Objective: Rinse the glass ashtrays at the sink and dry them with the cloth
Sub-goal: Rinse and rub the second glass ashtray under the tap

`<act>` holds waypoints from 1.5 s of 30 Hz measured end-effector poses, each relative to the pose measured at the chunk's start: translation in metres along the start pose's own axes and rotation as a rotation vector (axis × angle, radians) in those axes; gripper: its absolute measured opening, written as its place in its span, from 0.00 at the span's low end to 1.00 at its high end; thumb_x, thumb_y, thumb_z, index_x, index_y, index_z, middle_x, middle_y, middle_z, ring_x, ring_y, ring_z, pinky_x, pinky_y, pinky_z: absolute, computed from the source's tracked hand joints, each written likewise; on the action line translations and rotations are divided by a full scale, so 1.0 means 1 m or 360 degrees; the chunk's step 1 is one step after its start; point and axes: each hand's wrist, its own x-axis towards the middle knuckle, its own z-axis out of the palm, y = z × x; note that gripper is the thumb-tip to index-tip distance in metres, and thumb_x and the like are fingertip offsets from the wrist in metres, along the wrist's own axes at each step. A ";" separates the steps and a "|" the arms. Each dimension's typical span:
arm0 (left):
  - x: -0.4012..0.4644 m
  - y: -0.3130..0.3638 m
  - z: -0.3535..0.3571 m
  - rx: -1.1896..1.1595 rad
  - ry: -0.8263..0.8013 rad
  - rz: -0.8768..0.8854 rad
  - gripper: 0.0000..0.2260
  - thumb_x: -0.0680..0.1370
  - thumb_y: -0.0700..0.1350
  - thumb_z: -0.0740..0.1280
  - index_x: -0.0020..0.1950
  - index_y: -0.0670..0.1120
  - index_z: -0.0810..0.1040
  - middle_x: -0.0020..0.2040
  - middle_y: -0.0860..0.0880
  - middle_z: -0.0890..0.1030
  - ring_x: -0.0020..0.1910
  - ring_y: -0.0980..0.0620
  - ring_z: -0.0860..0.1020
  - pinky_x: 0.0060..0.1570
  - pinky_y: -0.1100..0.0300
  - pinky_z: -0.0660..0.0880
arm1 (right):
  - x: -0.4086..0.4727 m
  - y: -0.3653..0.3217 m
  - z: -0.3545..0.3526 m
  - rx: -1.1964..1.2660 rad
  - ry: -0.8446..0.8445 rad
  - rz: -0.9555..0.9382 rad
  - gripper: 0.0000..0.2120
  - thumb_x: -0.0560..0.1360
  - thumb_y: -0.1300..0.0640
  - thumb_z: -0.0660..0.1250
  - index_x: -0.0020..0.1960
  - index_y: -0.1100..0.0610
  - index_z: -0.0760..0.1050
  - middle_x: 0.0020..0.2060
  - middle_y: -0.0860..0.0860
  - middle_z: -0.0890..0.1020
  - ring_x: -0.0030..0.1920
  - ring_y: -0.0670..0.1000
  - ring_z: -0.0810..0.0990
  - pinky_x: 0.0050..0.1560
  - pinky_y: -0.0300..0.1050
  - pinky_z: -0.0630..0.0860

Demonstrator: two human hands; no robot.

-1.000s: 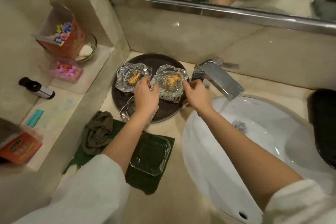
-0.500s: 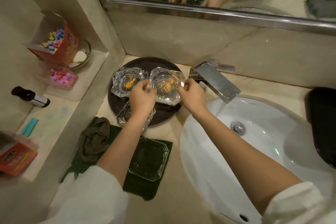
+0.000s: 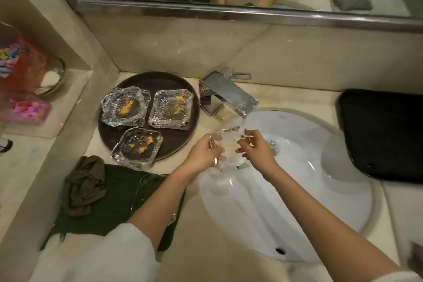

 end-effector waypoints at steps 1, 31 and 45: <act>0.006 -0.002 0.008 -0.0024 -0.0028 -0.0044 0.11 0.79 0.35 0.60 0.61 0.43 0.69 0.46 0.46 0.77 0.35 0.55 0.80 0.33 0.61 0.74 | 0.003 0.003 -0.005 -0.0101 0.0015 0.0012 0.19 0.76 0.58 0.65 0.65 0.58 0.64 0.55 0.54 0.75 0.47 0.51 0.78 0.51 0.44 0.73; 0.054 -0.003 0.037 -0.0495 0.0060 -0.0078 0.16 0.81 0.36 0.55 0.68 0.46 0.67 0.52 0.50 0.79 0.44 0.52 0.78 0.39 0.58 0.76 | -0.005 0.053 -0.012 -0.1615 -0.0075 -0.0979 0.22 0.74 0.53 0.55 0.66 0.58 0.71 0.61 0.54 0.78 0.63 0.54 0.76 0.61 0.66 0.65; 0.053 0.000 0.035 -0.0205 0.0088 0.0003 0.16 0.79 0.35 0.60 0.64 0.51 0.69 0.48 0.57 0.78 0.43 0.55 0.78 0.47 0.51 0.77 | 0.020 0.044 -0.014 -0.1056 -0.0031 -0.0677 0.35 0.75 0.33 0.48 0.73 0.46 0.35 0.73 0.44 0.36 0.73 0.54 0.59 0.66 0.49 0.66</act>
